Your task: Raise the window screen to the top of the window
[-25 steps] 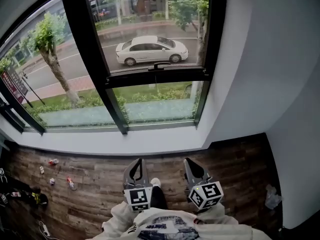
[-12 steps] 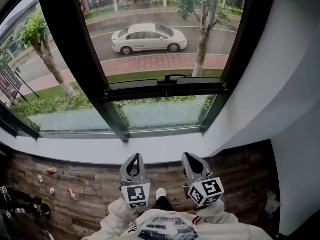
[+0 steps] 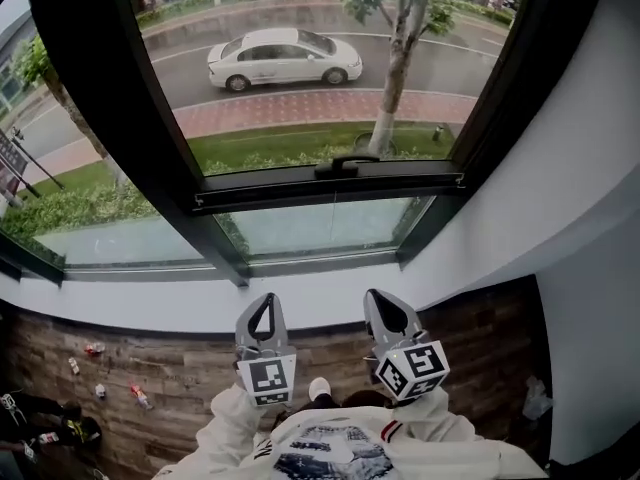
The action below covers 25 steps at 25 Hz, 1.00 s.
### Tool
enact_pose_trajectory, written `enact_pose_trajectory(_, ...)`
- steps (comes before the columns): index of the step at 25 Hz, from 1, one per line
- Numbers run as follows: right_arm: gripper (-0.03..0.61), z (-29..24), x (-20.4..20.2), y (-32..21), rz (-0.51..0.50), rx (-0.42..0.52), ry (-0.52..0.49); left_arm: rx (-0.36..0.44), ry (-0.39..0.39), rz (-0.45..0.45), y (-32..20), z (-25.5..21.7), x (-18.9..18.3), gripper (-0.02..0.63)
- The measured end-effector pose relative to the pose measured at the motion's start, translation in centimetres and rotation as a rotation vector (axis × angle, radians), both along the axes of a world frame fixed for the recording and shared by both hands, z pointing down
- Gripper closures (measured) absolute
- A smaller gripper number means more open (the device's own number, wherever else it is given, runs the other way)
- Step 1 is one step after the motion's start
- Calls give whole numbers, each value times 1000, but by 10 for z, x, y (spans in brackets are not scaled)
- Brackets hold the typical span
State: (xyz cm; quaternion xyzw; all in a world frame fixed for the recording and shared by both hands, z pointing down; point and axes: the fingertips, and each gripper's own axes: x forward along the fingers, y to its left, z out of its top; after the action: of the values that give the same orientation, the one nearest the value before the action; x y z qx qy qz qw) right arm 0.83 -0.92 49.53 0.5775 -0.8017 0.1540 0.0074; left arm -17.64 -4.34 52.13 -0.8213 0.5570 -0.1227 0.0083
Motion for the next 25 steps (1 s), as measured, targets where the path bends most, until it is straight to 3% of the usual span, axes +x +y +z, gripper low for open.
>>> enact_pose_trajectory(9, 572, -16, 31, -26, 52, 27, 19, 11, 22, 46, -32, -9, 32, 614)
enact_pose_trajectory(21, 572, -8, 60, -125, -28, 28, -17, 19, -41, -20, -119, -15, 60, 614)
enact_pose_trajectory(25, 572, -6, 79, -155, -50, 31, -27, 14, -22, -35, -147, -17, 78, 614)
